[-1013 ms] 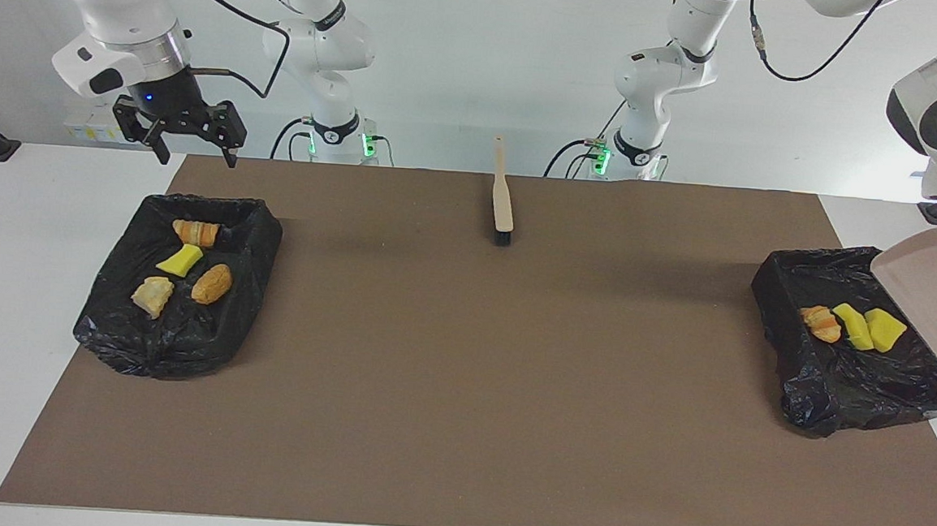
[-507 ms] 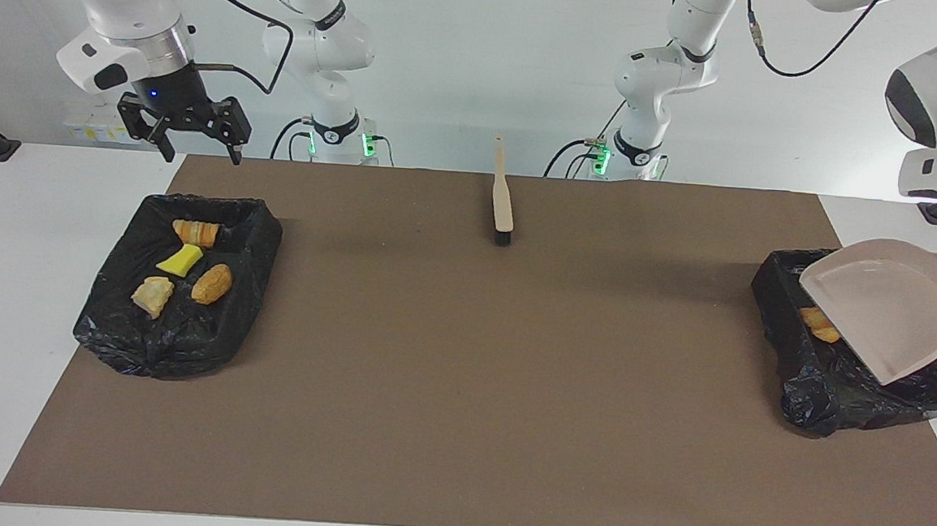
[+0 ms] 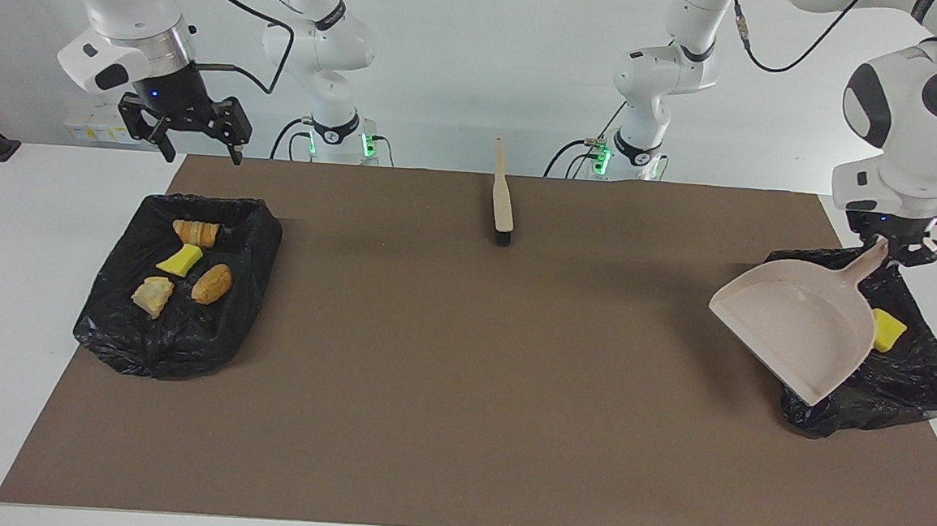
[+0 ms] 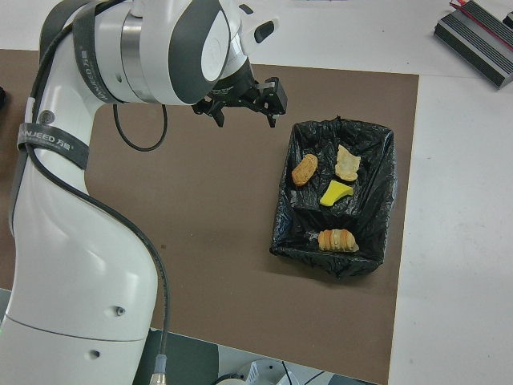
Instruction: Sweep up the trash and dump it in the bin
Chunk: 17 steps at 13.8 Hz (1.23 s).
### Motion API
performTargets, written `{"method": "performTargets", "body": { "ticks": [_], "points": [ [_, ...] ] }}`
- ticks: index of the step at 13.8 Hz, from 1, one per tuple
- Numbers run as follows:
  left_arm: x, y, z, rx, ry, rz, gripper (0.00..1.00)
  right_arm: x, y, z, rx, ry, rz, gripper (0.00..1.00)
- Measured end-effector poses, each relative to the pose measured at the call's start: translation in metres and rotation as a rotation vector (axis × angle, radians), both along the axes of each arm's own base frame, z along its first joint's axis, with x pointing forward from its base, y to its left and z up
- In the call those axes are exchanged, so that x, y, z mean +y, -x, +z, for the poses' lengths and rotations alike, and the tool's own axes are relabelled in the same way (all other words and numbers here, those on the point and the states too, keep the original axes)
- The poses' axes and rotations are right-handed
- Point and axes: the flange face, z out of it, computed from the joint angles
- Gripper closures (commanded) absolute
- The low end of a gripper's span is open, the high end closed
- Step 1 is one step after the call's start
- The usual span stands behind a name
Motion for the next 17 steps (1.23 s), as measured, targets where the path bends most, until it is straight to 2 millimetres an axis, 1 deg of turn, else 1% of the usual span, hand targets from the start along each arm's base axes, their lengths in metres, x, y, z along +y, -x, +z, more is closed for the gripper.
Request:
{"method": "performTargets", "body": {
  "ticks": [2, 3, 5, 7, 9, 13, 17],
  "points": [
    [-0.032, 0.005, -0.026, -0.002, 0.061, 0.101, 1.00, 0.000, 0.000, 0.000, 0.000, 0.000, 0.000, 0.00],
    [-0.054, 0.007, -0.037, -0.012, 0.071, 0.152, 1.00, 0.000, 0.000, 0.000, 0.000, 0.000, 0.000, 0.00],
    [-0.108, 0.013, -0.050, -0.056, 0.082, 0.247, 1.00, 0.000, 0.000, 0.000, 0.000, 0.000, 0.000, 0.00],
    [-0.166, 0.024, -0.064, -0.088, 0.102, 0.354, 1.00, 0.000, 0.000, 0.000, 0.000, 0.000, 0.000, 0.00],
    [-0.216, 0.034, -0.077, -0.112, 0.149, 0.441, 1.00, 0.000, 0.000, 0.000, 0.000, 0.000, 0.000, 0.00],
    [-0.304, 0.045, -0.105, -0.154, 0.261, 0.576, 1.00, 0.000, 0.000, 0.000, 0.000, 0.000, 0.000, 0.00],
    [-0.376, 0.058, -0.123, -0.157, 0.388, 0.764, 1.00, 0.000, 0.000, 0.000, 0.000, 0.000, 0.000, 0.00]
  ]
}}
